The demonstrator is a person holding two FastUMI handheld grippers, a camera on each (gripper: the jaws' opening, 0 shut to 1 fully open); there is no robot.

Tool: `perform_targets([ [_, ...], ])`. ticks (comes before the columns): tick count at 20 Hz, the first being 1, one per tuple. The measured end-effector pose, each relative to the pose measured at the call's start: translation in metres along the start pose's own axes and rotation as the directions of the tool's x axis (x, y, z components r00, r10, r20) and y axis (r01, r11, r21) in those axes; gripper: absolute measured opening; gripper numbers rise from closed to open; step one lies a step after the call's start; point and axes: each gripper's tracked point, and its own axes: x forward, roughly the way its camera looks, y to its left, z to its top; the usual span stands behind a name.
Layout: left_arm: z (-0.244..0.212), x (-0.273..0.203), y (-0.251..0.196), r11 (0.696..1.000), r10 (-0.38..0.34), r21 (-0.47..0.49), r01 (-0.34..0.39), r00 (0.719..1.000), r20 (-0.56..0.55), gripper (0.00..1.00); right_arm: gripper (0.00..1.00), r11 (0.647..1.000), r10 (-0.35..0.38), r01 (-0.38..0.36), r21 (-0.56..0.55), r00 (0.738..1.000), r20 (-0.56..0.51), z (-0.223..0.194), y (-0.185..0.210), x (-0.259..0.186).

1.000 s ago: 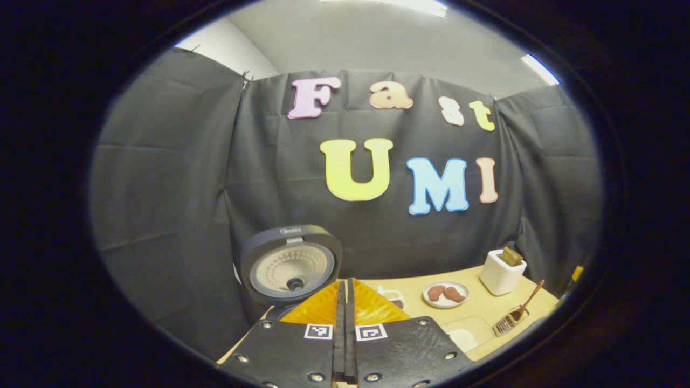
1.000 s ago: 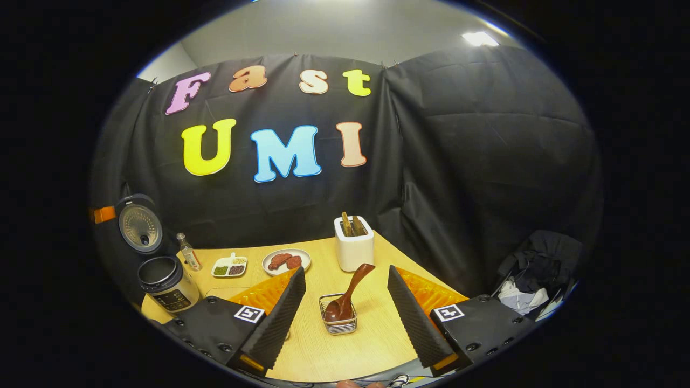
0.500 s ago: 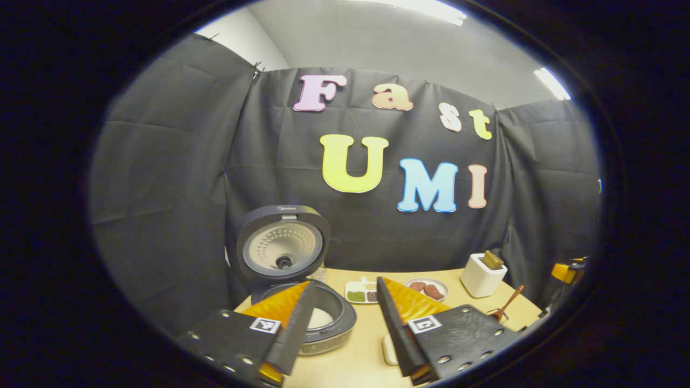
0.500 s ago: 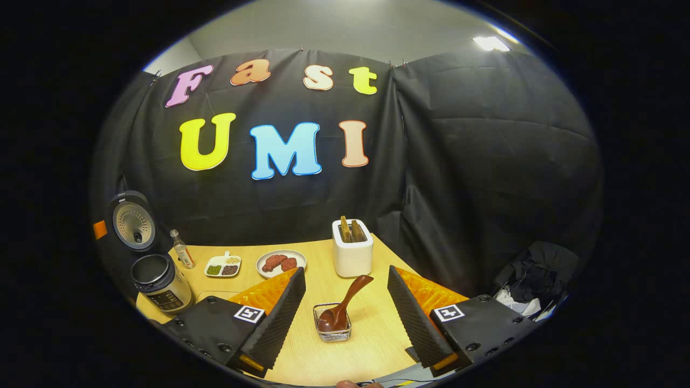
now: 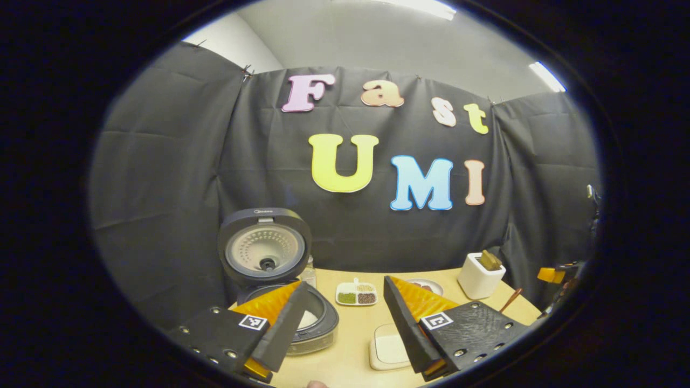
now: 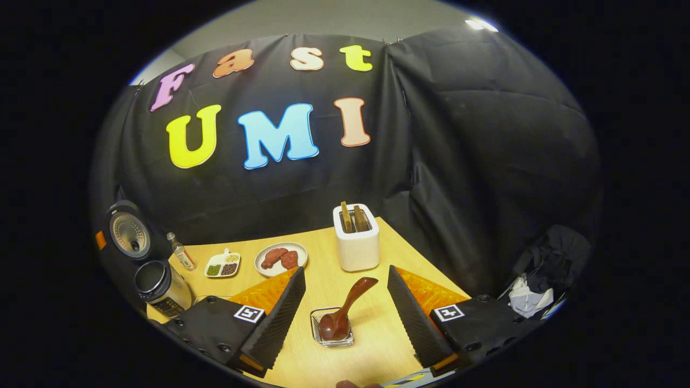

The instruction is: Close the left gripper, press the button to open the rice cooker; take a wooden spoon from the chopstick holder with the right hand, scoop a spoonful of rice and pour it into the rice cooker, then put the wooden spoon back into the chopstick holder.

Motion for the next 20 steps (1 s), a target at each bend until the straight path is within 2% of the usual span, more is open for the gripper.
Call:
perform_targets([
  [6, 0.007, 0.002, -0.027, 0.999, 0.044, 0.019, -0.045, 0.999, 0.004, 0.87, 0.98, 0.997, 0.061, -0.055, 0.051, 0.989, -0.134, -0.033, -0.005, 0.044],
  [13, -0.004, 0.001, -0.051, 0.993, 0.102, 0.062, -0.098, 0.993, -0.062, 0.87, 0.98, 0.987, 0.135, -0.101, 0.127, 0.945, -0.297, -0.083, -0.008, 0.088],
  [20, -0.013, -0.013, -0.068, 0.981, 0.173, 0.106, -0.161, 0.979, -0.110, 0.87, 0.98, 0.972, 0.199, -0.129, 0.198, 0.898, -0.392, -0.114, -0.007, 0.131],
])
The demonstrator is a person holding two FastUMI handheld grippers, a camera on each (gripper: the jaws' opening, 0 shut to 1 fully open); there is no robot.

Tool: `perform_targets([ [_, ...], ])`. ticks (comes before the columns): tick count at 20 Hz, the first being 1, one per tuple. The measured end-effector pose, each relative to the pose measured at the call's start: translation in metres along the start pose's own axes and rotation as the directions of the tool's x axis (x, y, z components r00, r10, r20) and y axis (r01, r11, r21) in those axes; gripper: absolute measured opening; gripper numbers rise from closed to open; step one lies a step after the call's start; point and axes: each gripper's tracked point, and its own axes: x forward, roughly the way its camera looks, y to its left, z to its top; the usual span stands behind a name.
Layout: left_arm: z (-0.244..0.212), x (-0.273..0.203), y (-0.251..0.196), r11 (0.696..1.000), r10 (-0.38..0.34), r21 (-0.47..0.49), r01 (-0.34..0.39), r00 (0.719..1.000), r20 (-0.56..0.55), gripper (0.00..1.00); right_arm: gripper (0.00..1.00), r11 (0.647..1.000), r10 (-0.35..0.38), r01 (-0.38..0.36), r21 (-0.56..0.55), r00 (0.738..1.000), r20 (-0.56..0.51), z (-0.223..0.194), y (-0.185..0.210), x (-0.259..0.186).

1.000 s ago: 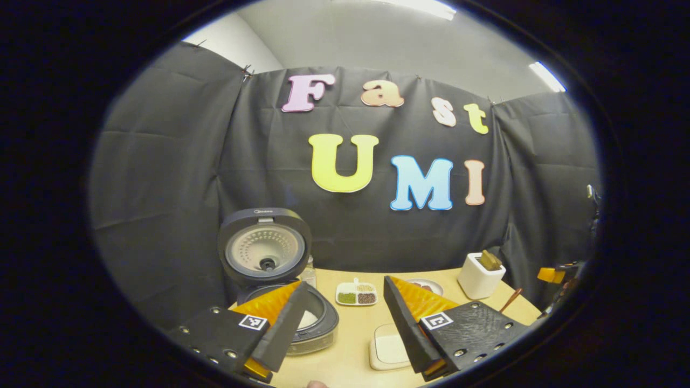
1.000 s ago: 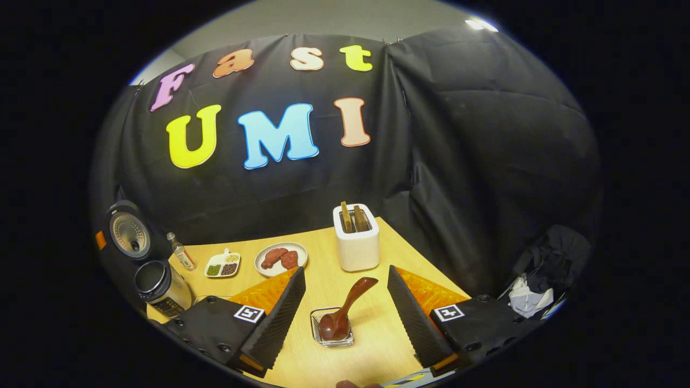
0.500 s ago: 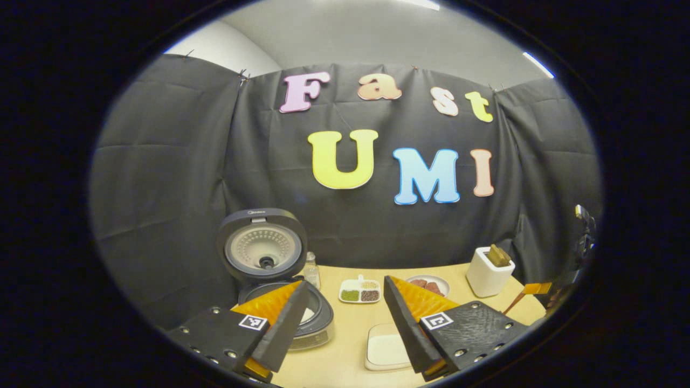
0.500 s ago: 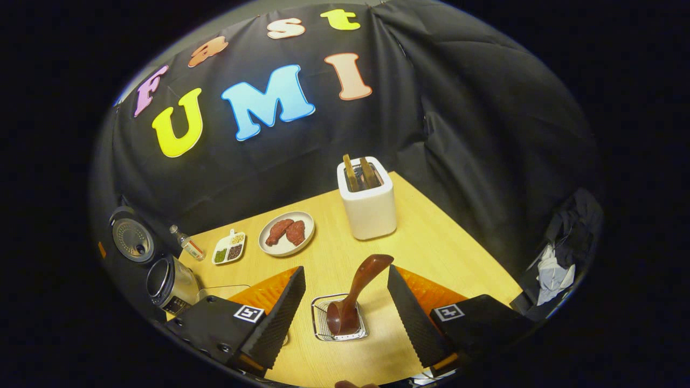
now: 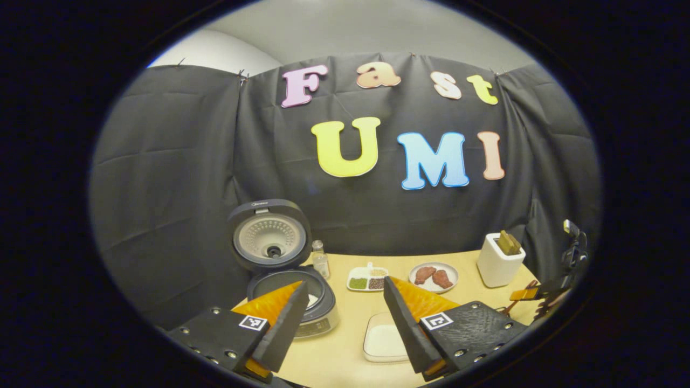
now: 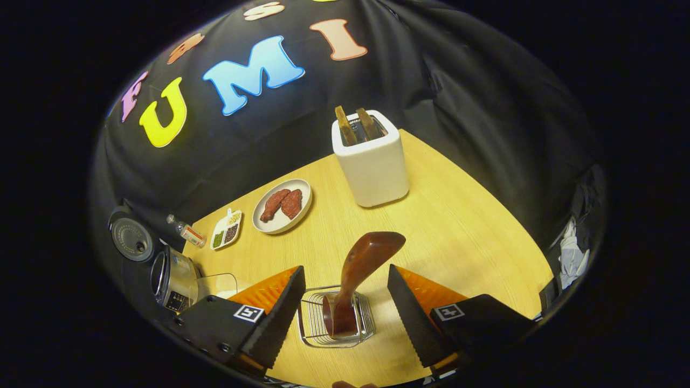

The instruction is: Close the left gripper, press the button to open the rice cooker; take a wooden spoon from the chopstick holder with the right hand, scoop a spoonful of rice and pour it into the rice cooker, then put the wooden spoon back into the chopstick holder.

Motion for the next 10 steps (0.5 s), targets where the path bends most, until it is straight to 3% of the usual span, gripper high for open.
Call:
perform_targets([
  [5, -0.012, -0.011, -0.014, 0.999, 0.032, 0.015, -0.031, 0.998, -0.049, 0.87, 0.95, 0.998, 0.060, -0.059, 0.035, 0.997, -0.037, -0.004, 0.000, 0.024],
  [7, -0.013, -0.015, -0.019, 0.999, 0.038, -0.008, -0.038, 0.998, -0.052, 0.87, 0.75, 0.997, 0.072, -0.070, 0.038, 0.996, -0.043, -0.003, -0.001, 0.035],
  [9, -0.020, -0.018, -0.023, 0.998, 0.047, -0.029, -0.049, 0.997, -0.064, 0.87, 0.61, 0.995, 0.085, -0.083, 0.054, 0.996, -0.031, 0.003, 0.001, 0.036],
  [10, -0.023, -0.019, -0.025, 0.998, 0.051, -0.039, -0.053, 0.996, -0.071, 0.88, 0.43, 0.994, 0.084, -0.082, 0.068, 0.996, -0.022, 0.006, 0.001, 0.037],
])
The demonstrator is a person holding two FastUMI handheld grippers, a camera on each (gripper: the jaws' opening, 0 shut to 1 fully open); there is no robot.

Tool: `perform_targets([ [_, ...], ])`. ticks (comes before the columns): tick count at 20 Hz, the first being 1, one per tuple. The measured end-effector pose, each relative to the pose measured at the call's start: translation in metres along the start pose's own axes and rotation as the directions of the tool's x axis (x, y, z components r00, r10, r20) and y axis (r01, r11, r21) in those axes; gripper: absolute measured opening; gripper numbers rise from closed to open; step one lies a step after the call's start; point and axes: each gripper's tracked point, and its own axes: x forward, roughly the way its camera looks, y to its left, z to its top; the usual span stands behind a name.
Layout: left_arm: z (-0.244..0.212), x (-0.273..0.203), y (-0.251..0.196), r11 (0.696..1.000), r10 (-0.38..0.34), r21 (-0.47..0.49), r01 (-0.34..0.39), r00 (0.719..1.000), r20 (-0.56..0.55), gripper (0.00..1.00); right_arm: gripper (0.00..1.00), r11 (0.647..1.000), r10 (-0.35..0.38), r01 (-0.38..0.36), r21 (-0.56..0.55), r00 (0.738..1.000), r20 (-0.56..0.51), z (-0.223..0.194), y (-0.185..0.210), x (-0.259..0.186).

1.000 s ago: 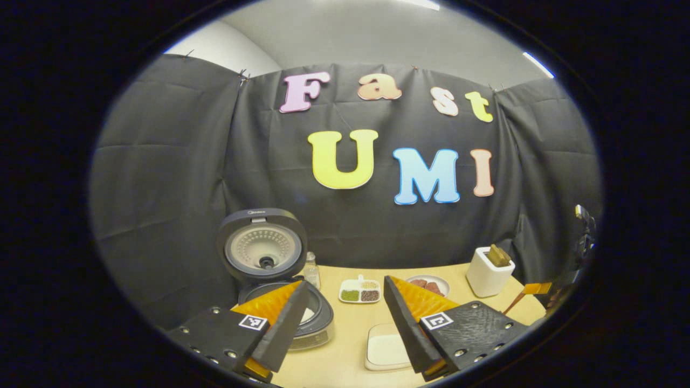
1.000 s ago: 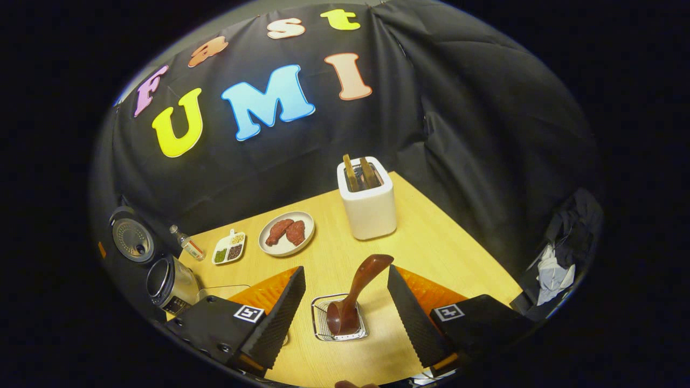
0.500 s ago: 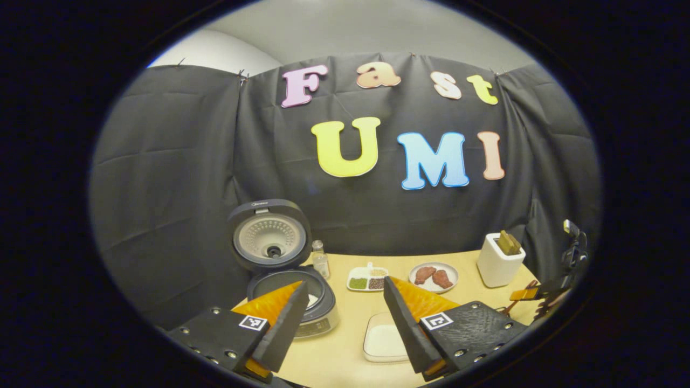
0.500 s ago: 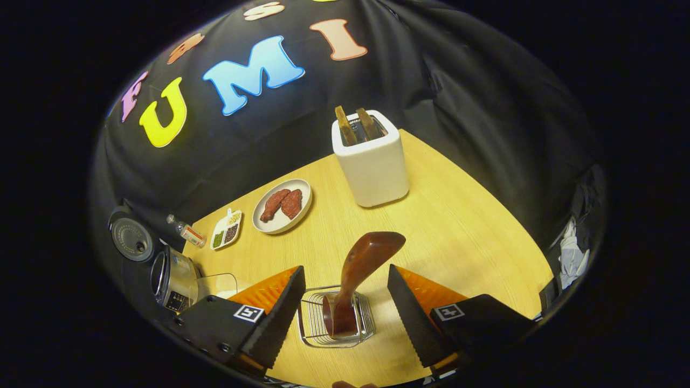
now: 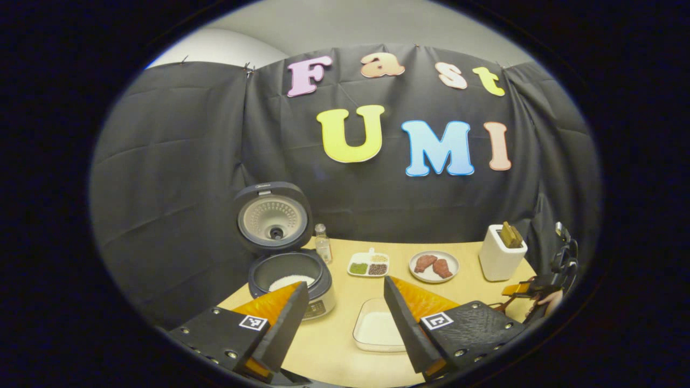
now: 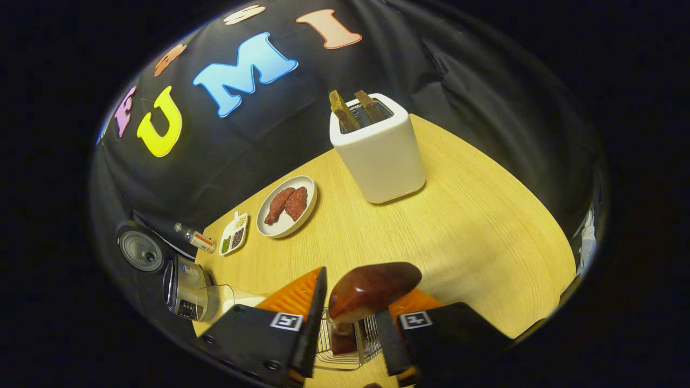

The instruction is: Close the left gripper, press the button to open the rice cooker; take a wooden spoon from the chopstick holder with the right hand, scoop a spoonful of rice and pour it into the rice cooker, then put the wooden spoon back into the chopstick holder.

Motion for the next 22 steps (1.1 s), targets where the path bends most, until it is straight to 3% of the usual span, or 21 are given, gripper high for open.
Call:
perform_targets([
  [2, -0.010, 0.000, -0.004, 1.000, 0.002, -0.005, -0.002, 1.000, -0.020, 0.88, 0.25, 1.000, 0.010, -0.009, 0.023, 1.000, -0.015, -0.002, 0.001, -0.010],
  [3, -0.015, 0.000, -0.005, 1.000, 0.001, -0.004, -0.001, 1.000, -0.029, 0.88, 0.30, 0.999, 0.004, -0.003, 0.046, 1.000, -0.017, -0.002, 0.000, -0.004],
  [6, -0.017, -0.003, -0.004, 1.000, -0.006, 0.000, 0.006, 1.000, -0.028, 0.88, 0.23, 0.998, 0.018, -0.018, 0.053, 1.000, -0.001, -0.001, 0.010, -0.018],
  [11, -0.026, 0.010, 0.000, 0.999, -0.046, -0.021, 0.045, 0.998, -0.038, 0.87, 0.22, 1.000, 0.030, -0.030, 0.000, 0.997, 0.070, 0.009, 0.024, -0.048],
  [18, -0.025, 0.039, 0.037, 0.990, -0.136, -0.032, 0.136, 0.991, -0.012, 0.87, 0.22, 0.998, -0.062, 0.065, -0.011, 0.978, 0.199, 0.034, 0.042, -0.096],
  [22, -0.032, 0.048, 0.074, 0.981, -0.187, -0.053, 0.187, 0.982, 0.009, 0.88, 0.19, 0.996, -0.082, 0.084, 0.002, 0.961, 0.262, 0.037, 0.072, -0.121],
])
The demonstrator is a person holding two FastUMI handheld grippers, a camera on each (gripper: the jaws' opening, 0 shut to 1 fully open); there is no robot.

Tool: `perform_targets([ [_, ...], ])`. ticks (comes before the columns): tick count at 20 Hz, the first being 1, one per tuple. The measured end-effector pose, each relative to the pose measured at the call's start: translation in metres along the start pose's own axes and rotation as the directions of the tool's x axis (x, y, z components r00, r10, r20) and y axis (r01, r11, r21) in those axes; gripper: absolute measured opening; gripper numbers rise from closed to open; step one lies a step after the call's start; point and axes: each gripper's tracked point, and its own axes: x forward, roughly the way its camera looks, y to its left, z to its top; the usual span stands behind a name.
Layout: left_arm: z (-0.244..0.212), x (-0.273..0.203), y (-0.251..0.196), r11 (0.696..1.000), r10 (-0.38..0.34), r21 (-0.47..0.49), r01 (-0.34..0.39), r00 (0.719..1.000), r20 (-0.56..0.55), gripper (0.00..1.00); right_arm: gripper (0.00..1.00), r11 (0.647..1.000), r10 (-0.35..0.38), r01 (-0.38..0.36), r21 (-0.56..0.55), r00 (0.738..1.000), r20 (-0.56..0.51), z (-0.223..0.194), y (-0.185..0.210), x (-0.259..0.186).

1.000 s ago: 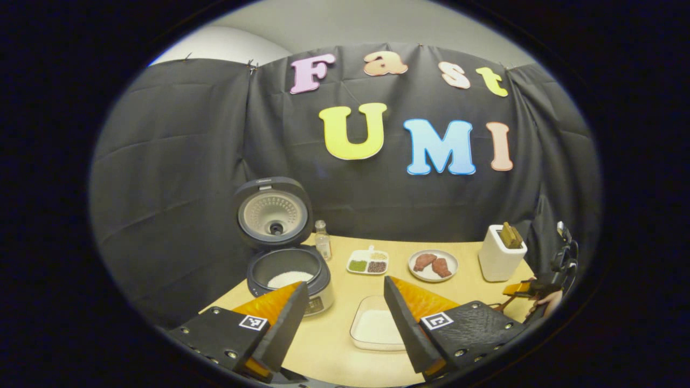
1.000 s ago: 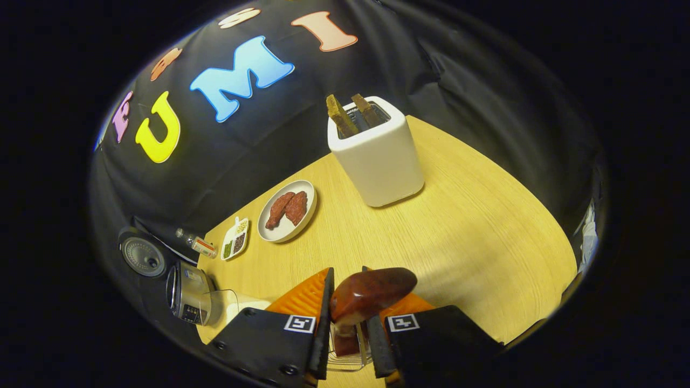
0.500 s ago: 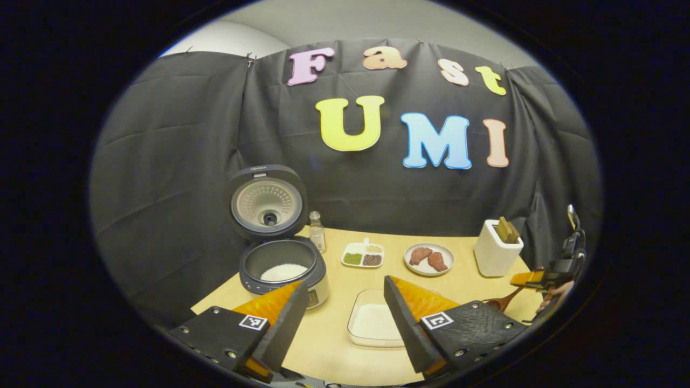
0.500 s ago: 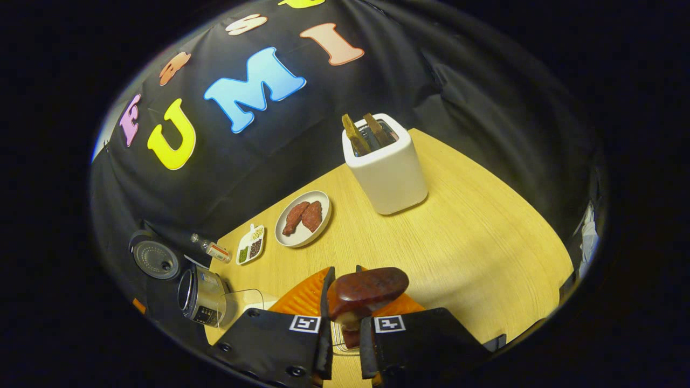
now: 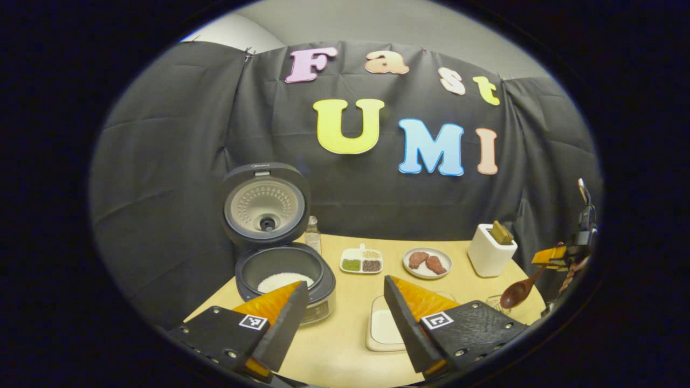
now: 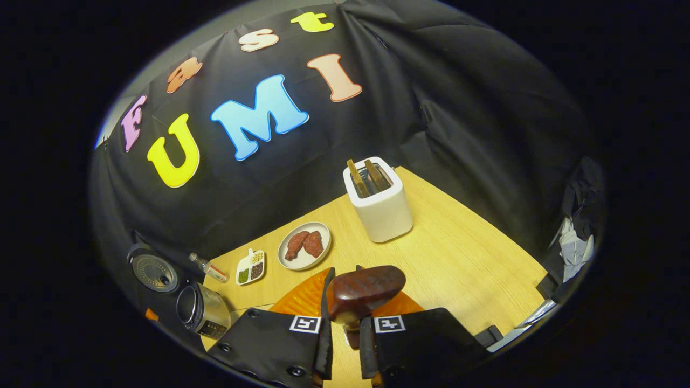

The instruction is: Close the left gripper, press the button to open the rice cooker; take a wooden spoon from the chopstick holder with the right hand, scoop a spoonful of rice and pour it into the rice cooker, then put the wooden spoon back into the chopstick holder.

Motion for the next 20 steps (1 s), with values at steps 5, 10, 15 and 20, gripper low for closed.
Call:
perform_targets([
  [5, -0.012, 0.002, 0.051, 1.000, -0.018, -0.024, 0.018, 1.000, 0.000, 0.88, 0.22, 0.998, 0.037, -0.035, -0.048, 0.998, 0.043, -0.001, 0.055, -0.017],
  [10, -0.019, 0.004, 0.081, 0.999, -0.037, -0.009, 0.038, 0.999, 0.018, 0.88, 0.22, 0.994, 0.094, -0.092, -0.050, 0.995, 0.034, -0.018, 0.106, -0.010],
  [15, -0.028, 0.009, 0.105, 0.999, -0.035, -0.002, 0.035, 0.999, 0.006, 0.88, 0.22, 0.987, 0.133, -0.133, -0.087, 0.991, -0.003, -0.045, 0.141, 0.008],
  [20, -0.036, 0.012, 0.127, 1.000, -0.017, -0.007, 0.017, 1.000, -0.014, 0.89, 0.22, 0.976, 0.158, -0.165, -0.141, 0.986, -0.057, -0.083, 0.164, 0.040],
])
